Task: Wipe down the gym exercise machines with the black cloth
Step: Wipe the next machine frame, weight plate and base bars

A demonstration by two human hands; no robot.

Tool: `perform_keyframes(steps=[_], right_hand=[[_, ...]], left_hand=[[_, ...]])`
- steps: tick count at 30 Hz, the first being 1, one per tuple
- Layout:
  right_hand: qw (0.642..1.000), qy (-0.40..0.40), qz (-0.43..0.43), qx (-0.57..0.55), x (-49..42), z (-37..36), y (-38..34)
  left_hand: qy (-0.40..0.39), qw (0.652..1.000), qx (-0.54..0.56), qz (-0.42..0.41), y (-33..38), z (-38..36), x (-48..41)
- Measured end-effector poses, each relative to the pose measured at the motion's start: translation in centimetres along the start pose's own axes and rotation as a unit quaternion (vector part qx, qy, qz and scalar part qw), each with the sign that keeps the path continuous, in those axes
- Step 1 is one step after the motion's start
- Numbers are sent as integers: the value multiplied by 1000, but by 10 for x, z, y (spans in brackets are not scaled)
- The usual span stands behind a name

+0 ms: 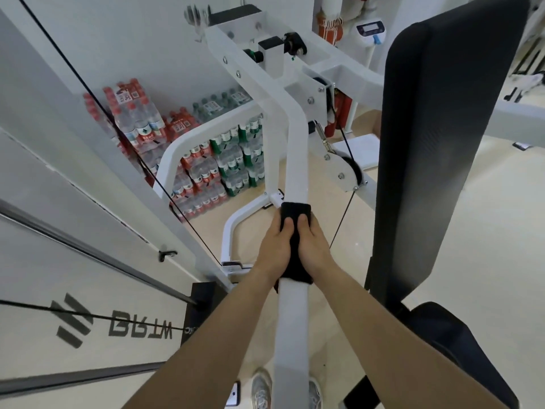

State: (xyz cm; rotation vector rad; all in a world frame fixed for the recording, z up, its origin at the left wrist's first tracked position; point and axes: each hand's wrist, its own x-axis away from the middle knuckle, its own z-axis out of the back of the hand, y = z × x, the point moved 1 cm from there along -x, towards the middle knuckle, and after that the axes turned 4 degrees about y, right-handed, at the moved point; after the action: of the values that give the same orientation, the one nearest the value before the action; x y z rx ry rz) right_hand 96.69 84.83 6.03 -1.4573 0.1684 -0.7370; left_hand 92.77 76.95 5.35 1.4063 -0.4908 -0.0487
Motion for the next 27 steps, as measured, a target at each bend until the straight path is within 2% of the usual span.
perform_keyframes(steps=[4,9,15,27], right_hand=[[999,-27,-9,44,-53,2,-23],[998,-41,-35,24,-87,1,-35],[999,-6,-32,11,-33,-2,-16],[999,5,-43,16,72,1,24]], left_hand=[[-32,998,40,33,24,-2,-39],[-34,997,56,27,40,-8,-64],[-36,999,13,7,17,0,-18],[-48,999,8,16,-25,17,87]])
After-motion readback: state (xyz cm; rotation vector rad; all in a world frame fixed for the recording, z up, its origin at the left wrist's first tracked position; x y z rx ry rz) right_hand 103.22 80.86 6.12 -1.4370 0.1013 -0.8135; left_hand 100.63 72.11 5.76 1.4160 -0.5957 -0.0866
